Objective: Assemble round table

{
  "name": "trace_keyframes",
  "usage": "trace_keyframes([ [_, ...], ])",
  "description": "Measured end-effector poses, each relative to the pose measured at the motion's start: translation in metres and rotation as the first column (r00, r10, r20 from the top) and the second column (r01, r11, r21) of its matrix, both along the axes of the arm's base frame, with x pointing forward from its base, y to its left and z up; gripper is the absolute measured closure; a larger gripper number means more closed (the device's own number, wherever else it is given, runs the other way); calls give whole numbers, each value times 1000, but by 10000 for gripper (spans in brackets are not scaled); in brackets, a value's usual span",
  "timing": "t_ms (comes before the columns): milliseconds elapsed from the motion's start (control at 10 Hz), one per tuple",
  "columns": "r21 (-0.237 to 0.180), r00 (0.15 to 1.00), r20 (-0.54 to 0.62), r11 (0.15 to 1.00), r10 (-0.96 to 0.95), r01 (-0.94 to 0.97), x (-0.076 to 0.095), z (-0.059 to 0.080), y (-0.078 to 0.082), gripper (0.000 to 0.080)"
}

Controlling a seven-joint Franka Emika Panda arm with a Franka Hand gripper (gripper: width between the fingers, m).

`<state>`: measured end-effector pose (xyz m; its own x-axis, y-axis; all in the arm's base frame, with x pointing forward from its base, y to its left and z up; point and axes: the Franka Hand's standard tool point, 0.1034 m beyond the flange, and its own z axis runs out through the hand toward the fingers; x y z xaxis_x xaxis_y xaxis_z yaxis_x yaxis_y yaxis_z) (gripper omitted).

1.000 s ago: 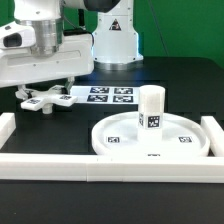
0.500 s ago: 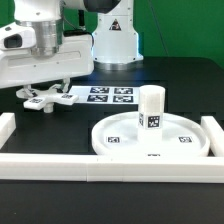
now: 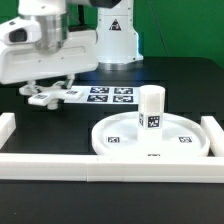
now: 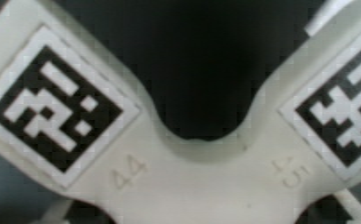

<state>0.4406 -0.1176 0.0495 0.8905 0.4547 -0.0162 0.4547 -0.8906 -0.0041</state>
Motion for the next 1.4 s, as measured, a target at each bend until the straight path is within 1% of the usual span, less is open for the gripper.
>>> trace_keyframes([
  [100,9,1000,-12,1000,-28,28,8,11,20,349],
  [200,15,999,-11,999,-46,46,21,26,40,348],
  [300,22,997,-24,997,-70,71,35,42,58,348],
  [400,26,994,-38,994,-105,106,53,59,77,348],
  [500,26,991,-39,992,-126,127,72,75,93,348],
  [700,23,981,-50,982,-185,186,97,96,118,348],
  [800,24,982,-45,983,-181,182,102,96,122,348],
  [900,24,982,-50,983,-180,181,99,94,120,348],
  [1200,24,983,-51,984,-176,178,99,94,123,348],
  [1300,3,987,-73,990,-143,143,101,98,132,348],
  [1400,-1,991,-81,994,-106,106,115,99,148,348],
])
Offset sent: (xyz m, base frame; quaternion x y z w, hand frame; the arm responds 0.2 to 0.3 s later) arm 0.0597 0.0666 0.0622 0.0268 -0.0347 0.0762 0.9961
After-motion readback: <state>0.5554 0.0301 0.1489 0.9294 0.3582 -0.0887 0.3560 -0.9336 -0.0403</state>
